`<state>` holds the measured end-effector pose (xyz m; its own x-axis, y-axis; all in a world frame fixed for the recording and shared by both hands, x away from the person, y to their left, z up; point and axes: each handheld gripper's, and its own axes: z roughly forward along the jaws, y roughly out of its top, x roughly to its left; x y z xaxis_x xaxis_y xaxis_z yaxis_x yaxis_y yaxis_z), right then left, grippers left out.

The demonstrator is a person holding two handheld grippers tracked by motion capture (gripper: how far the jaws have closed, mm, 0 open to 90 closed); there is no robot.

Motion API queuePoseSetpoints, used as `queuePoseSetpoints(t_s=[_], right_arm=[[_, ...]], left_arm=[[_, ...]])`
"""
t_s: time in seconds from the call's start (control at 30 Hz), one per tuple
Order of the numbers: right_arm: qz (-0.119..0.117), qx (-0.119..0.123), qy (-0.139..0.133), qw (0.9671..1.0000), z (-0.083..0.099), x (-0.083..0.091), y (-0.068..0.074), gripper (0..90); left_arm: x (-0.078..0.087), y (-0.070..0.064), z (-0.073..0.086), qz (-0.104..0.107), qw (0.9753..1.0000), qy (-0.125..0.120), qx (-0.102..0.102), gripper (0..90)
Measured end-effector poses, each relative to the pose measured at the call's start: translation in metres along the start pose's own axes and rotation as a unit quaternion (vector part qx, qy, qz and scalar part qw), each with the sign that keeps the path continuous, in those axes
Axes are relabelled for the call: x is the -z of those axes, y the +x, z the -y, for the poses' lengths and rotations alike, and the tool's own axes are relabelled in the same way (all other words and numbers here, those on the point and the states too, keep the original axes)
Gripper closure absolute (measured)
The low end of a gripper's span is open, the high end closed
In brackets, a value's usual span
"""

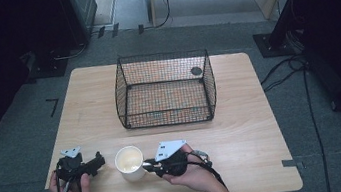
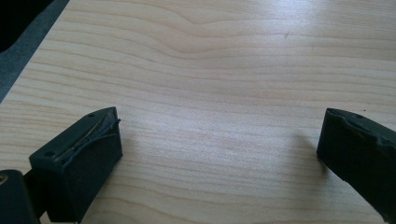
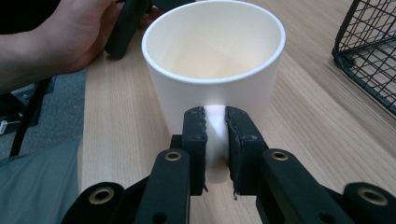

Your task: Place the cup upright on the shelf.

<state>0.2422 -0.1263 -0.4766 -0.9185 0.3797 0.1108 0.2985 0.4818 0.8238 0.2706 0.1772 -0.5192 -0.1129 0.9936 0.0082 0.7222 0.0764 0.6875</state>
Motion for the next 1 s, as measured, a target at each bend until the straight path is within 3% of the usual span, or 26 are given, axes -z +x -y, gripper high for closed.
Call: queuePoseSetpoints(t_s=[0.1, 0.13, 0.3, 0.53, 0.63, 1.0], right_arm=[[0.000, -0.001, 0.003, 1.0000, 0.000, 0.000, 0.001, 77.8], [0.009, 0.007, 0.015, 0.9998, 0.000, -0.003, 0.001, 77.3], [0.016, 0.018, 0.016, 0.9996, -0.001, -0.004, 0.004, 80.3], [0.023, -0.003, 0.006, 0.9997, -0.004, -0.002, 0.001, 80.8], [0.036, -0.010, -0.002, 0.9993, -0.006, 0.002, -0.001, 80.9], [0.048, -0.016, -0.024, 0.9985, -0.013, 0.020, -0.007, 80.9]], left_arm=[[0.000, 0.000, 0.000, 0.000, 1.0000, 0.000, 0.000, 0.0], [0.000, 0.000, 0.000, 0.000, 1.0000, 0.000, 0.000, 0.1], [0.000, 0.000, 0.000, 0.000, 1.0000, 0.000, 0.000, 0.0], [0.000, 0.000, 0.000, 0.000, 1.0000, 0.000, 0.000, 0.1], [0.000, 0.000, 0.000, 0.000, 1.0000, 0.000, 0.000, 0.1], [0.000, 0.000, 0.000, 0.000, 1.0000, 0.000, 0.000, 0.1]])
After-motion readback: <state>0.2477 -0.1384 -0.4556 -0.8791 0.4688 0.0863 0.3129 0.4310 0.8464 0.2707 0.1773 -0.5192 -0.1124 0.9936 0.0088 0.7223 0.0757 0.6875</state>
